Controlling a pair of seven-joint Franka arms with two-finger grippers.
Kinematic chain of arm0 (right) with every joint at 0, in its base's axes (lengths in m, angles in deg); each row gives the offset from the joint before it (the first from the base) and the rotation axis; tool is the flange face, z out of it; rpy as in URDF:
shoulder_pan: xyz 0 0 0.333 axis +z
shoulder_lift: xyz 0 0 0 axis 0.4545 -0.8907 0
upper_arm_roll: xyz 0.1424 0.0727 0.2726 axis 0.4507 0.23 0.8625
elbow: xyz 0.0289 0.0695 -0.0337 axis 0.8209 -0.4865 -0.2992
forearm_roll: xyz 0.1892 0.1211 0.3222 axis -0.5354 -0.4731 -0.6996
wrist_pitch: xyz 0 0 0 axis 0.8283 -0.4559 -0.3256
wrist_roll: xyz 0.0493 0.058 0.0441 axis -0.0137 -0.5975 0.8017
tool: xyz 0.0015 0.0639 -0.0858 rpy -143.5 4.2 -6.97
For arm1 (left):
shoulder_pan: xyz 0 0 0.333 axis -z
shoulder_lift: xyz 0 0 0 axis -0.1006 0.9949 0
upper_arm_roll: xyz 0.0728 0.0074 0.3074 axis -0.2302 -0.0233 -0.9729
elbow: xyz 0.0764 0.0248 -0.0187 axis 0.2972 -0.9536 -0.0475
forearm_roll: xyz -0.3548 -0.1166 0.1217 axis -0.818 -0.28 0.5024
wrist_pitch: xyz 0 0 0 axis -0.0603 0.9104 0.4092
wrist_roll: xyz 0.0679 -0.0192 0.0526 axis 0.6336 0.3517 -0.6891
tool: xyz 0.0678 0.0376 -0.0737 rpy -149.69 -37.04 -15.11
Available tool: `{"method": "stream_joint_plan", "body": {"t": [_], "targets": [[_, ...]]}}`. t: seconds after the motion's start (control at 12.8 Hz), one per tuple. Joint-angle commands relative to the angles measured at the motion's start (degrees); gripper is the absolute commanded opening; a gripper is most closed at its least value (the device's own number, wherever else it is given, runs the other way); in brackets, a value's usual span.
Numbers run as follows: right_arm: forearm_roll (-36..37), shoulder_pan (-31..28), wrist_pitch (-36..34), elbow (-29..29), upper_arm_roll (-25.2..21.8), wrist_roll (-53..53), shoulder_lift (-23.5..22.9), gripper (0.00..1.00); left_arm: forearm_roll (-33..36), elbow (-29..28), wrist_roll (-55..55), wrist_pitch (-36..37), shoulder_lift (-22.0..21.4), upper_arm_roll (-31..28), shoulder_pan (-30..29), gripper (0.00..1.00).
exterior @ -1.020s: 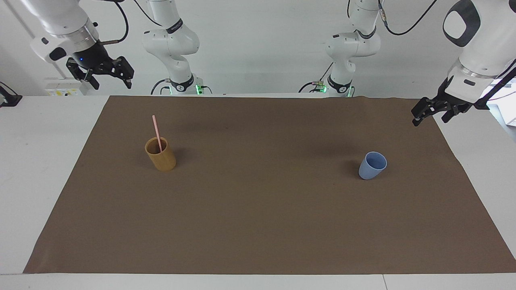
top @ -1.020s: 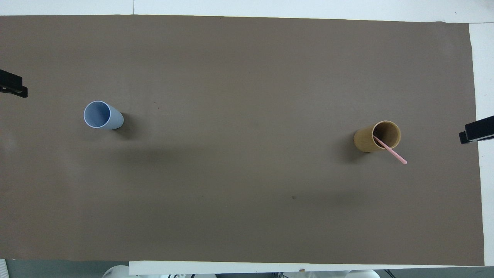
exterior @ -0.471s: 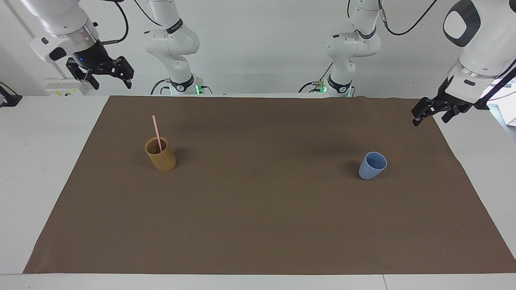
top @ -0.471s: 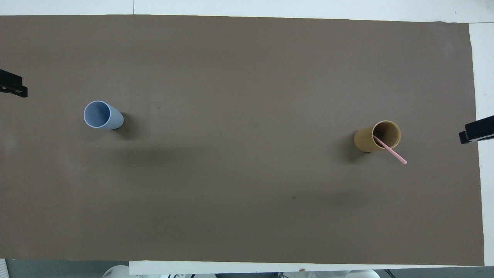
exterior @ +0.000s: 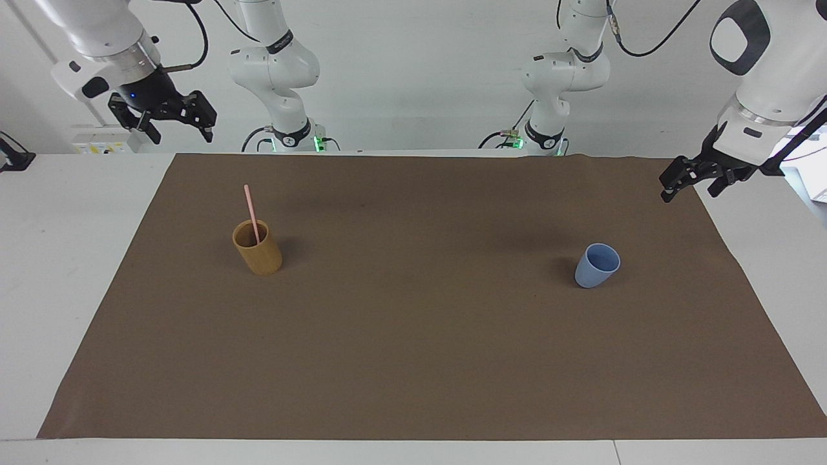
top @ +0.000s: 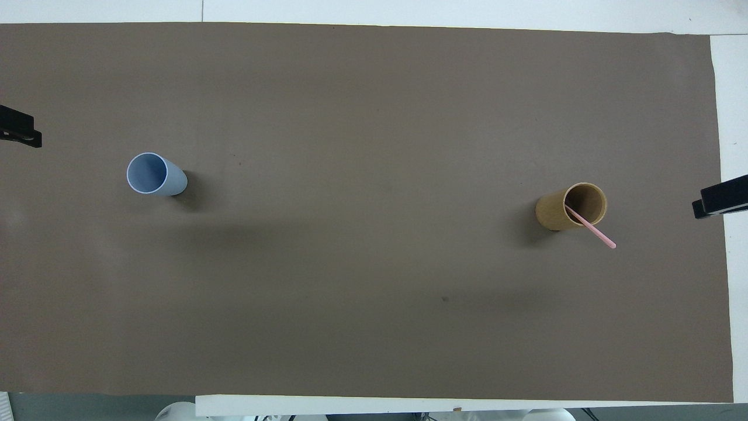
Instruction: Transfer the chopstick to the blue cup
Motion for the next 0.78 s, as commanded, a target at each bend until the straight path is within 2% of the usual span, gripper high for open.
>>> {"method": "stream_joint_plan", "body": {"t": [0.0,0.71], "targets": [[-0.84,-0.65,0.56,-1.84,0.10,0.80,1.50,1.00,-0.81,-0.42,0.34,0.65,-0.40,-0.01,-0.29,1.00],[-0.84,-0.74,0.48,-1.84,0.10,0.89,1.50,1.00,-0.81,-0.42,0.34,0.74,-0.40,-0.01,-0.29,1.00]]}}
